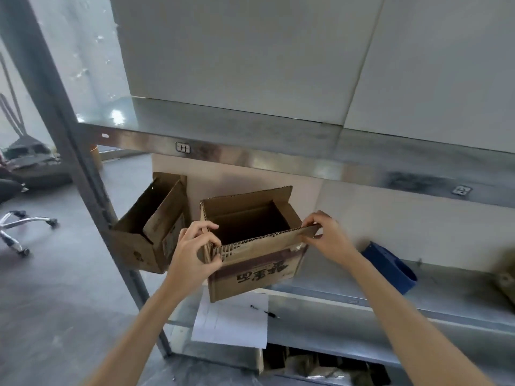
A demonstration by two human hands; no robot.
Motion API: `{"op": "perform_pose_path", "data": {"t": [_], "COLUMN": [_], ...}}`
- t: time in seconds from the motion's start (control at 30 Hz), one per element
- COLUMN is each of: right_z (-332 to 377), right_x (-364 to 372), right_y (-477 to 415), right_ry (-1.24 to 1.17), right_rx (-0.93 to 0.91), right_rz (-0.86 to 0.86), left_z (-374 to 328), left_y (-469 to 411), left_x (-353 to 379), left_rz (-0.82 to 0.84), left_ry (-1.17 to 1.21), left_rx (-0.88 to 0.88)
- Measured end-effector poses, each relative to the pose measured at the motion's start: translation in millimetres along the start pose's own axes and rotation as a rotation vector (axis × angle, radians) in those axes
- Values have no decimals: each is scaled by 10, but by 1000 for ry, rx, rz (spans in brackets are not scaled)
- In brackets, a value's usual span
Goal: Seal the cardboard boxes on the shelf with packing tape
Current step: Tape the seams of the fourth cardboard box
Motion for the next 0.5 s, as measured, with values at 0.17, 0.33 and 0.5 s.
{"op": "perform_pose_path", "data": {"t": [0.17, 0.33, 0.5], "right_z": [-125, -265, -292], "right_x": [-307, -518, -653], "right_y": [299, 582, 769], "right_ry": [43, 74, 138], "right_rx": [79, 147, 179], "right_rz": [-80, -152, -208], "left_z": [-133, -283, -447], "left_y": [-254, -439, -467], "left_x": [240, 460, 623], "left_rz": [59, 103, 108], "left_ry": [41, 112, 136], "left_rx": [59, 115, 172]}}
Point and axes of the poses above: each hand's wrist, its own y-axis away from the middle knuckle, its own x-axis out of the palm, z = x × y, the point moved 5 cm from there along -y, towards the middle knuckle, and after that the axes turned 8 degrees about -y, right-handed, at the moved point
